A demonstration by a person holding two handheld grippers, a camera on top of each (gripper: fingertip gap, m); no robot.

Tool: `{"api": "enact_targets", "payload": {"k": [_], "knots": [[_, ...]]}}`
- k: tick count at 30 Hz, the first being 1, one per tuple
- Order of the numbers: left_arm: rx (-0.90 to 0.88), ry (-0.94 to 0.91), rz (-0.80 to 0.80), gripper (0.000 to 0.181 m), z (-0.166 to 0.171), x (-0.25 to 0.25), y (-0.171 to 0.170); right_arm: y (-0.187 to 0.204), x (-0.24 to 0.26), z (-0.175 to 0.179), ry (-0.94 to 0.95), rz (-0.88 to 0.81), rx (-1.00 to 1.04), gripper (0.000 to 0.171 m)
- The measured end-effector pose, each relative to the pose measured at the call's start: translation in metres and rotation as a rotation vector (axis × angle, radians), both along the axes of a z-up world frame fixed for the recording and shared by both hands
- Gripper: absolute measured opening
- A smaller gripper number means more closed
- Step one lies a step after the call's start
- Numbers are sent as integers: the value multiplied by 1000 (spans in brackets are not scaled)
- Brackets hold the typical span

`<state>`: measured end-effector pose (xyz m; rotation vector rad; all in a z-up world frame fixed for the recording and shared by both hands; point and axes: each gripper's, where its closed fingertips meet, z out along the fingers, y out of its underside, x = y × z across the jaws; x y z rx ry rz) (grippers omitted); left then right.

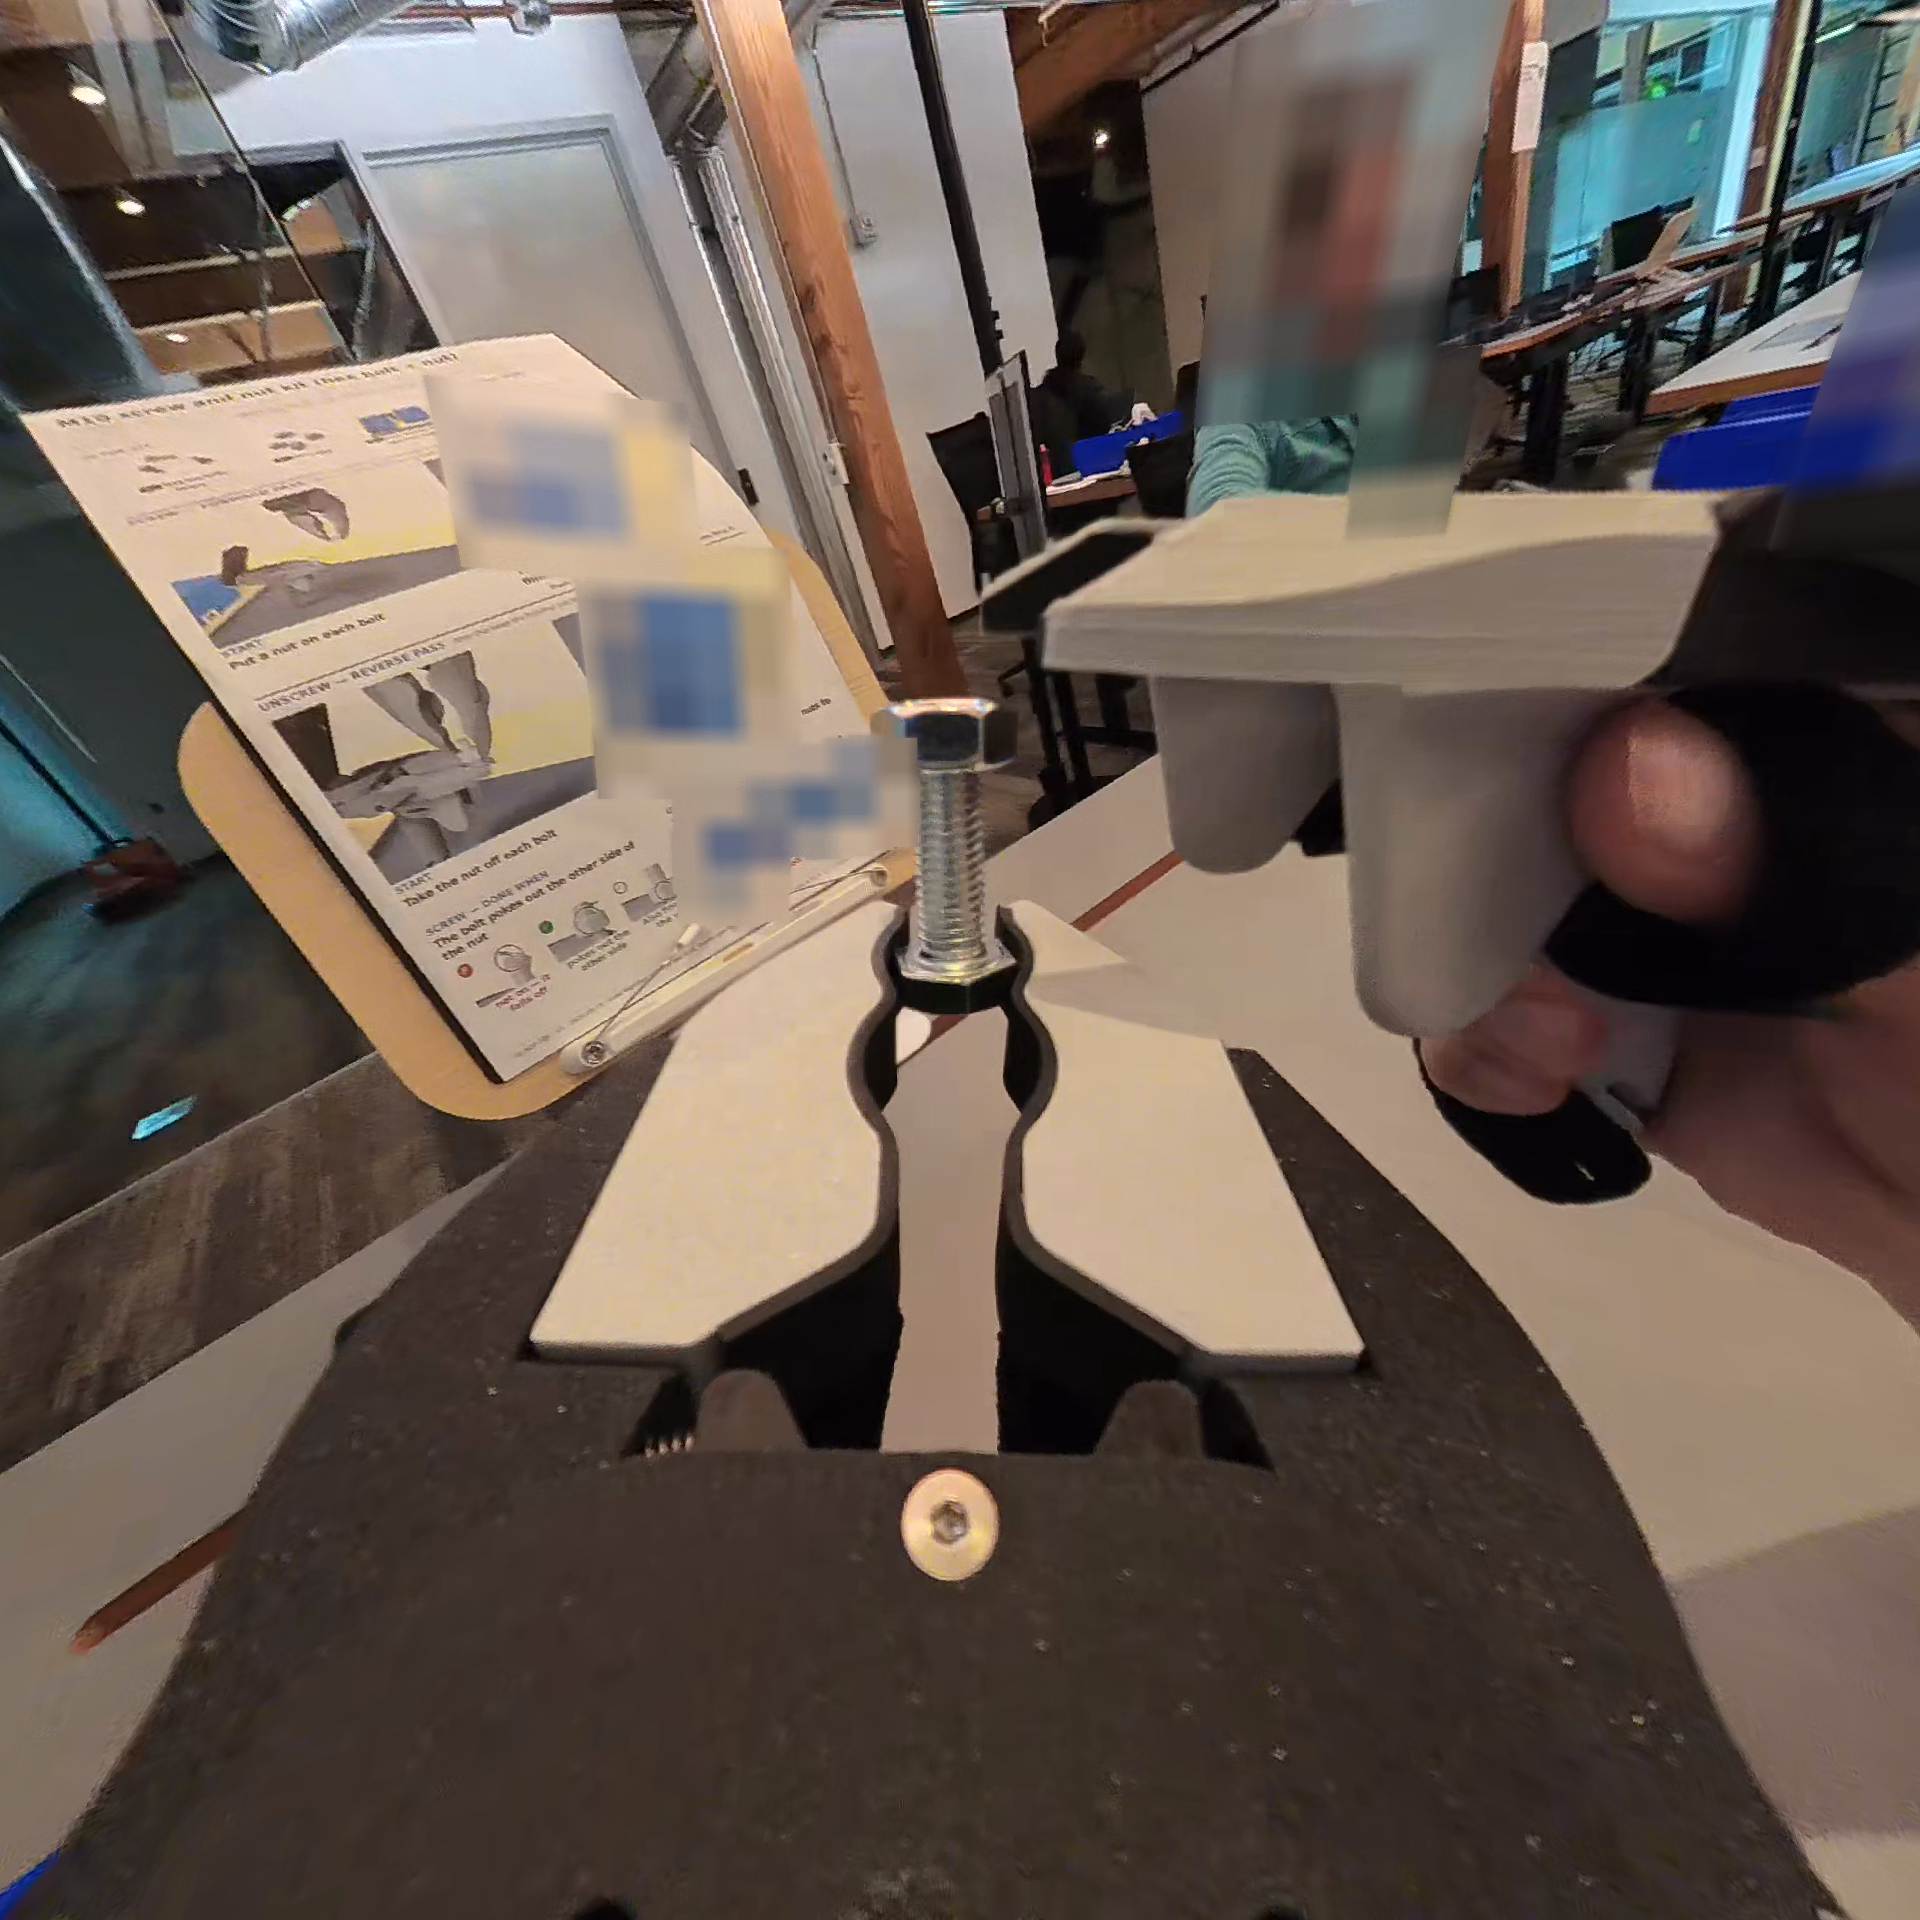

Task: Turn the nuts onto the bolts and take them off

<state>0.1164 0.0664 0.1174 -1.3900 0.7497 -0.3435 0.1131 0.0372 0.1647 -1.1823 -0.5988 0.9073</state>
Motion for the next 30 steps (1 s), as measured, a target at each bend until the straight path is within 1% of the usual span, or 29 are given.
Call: {"api": "enact_targets", "payload": {"k": [5, 11, 15, 16, 18, 23, 27, 30], "knots": [[29, 15, 13, 15, 0, 2, -1, 7, -5, -10, -6, 34, -54, 35], [30, 13, -10, 15, 0, 5, -5, 0, -10, -10, -29, 84, -46, 19], [62, 31, -39, 15, 5, 6, -11, -7, -11, -6, -47, 135, -9, 18], [64, 32, -73, 15, 6, 7, -15, -11, -11, -5, -62, 163, 10, 18], [26, 26, -179, 15, 8, 11, -26, -20, -10, -1, -97, 243, 45, 18], [-135, 42, -552, 15, 5, 21, -72, -54, -5, -1, -204, 526, 161, 17], [-376, 55, -985, 15, -6, 25, -133, -98, 4, -11, -259, 819, 311, 18], [-527, 39, -1242, 15, -10, 30, -167, -122, 13, -18, -239, 1002, 390, 17]]}}
